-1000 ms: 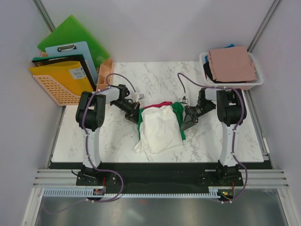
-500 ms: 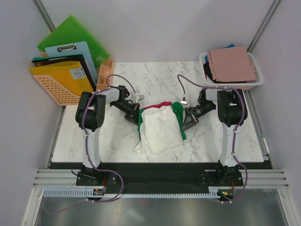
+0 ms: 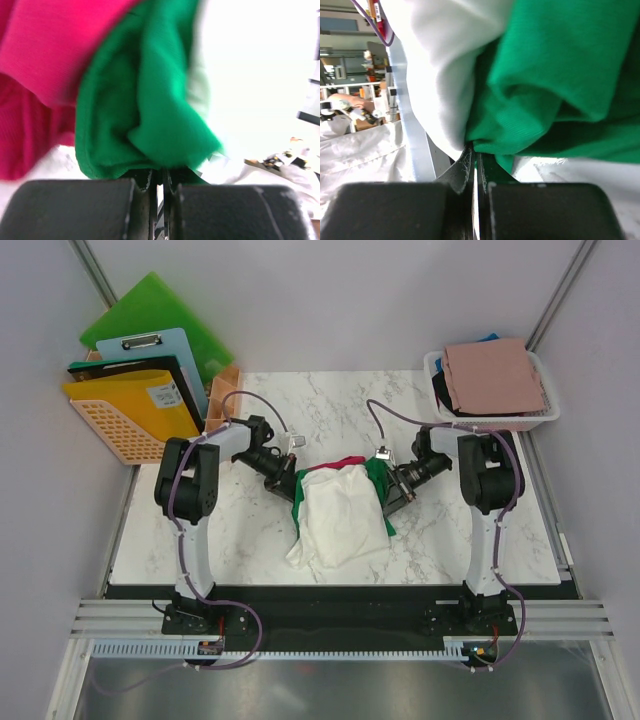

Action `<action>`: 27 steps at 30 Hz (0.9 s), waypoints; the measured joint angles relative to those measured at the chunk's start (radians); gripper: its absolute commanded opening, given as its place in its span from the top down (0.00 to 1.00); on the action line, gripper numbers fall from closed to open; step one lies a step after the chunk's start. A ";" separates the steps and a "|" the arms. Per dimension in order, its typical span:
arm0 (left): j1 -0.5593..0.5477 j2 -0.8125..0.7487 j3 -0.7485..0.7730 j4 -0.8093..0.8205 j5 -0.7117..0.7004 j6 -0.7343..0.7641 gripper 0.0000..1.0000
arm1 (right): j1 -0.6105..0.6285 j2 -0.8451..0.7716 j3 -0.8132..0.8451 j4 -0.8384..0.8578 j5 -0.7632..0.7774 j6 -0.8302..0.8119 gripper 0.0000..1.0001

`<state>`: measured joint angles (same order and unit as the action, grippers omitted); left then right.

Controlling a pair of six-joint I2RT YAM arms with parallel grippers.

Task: Fold and stack the t-shirts
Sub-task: Neatly place the folded tshirt to the corner

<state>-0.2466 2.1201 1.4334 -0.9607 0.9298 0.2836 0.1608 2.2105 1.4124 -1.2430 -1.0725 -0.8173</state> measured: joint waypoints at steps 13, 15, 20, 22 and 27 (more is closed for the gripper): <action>-0.006 -0.114 0.049 -0.064 -0.013 0.019 0.98 | 0.008 -0.104 0.040 0.002 0.033 0.056 1.00; -0.006 -0.114 0.065 -0.067 -0.013 0.019 0.98 | 0.013 -0.104 0.058 0.002 0.034 0.066 1.00; -0.006 -0.114 0.099 -0.071 -0.015 0.019 0.98 | 0.021 -0.104 0.087 0.007 0.040 0.081 1.00; -0.006 -0.114 0.101 -0.072 -0.025 0.019 0.98 | 0.022 -0.102 0.095 0.008 0.042 0.087 1.00; -0.006 -0.092 0.113 -0.069 -0.042 0.019 0.98 | 0.026 -0.081 0.120 0.018 0.041 0.107 0.90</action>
<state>-0.2527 2.0277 1.5459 -1.0302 0.8875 0.3031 0.1864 2.1296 1.5326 -1.2247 -1.0313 -0.7101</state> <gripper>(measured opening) 0.044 0.022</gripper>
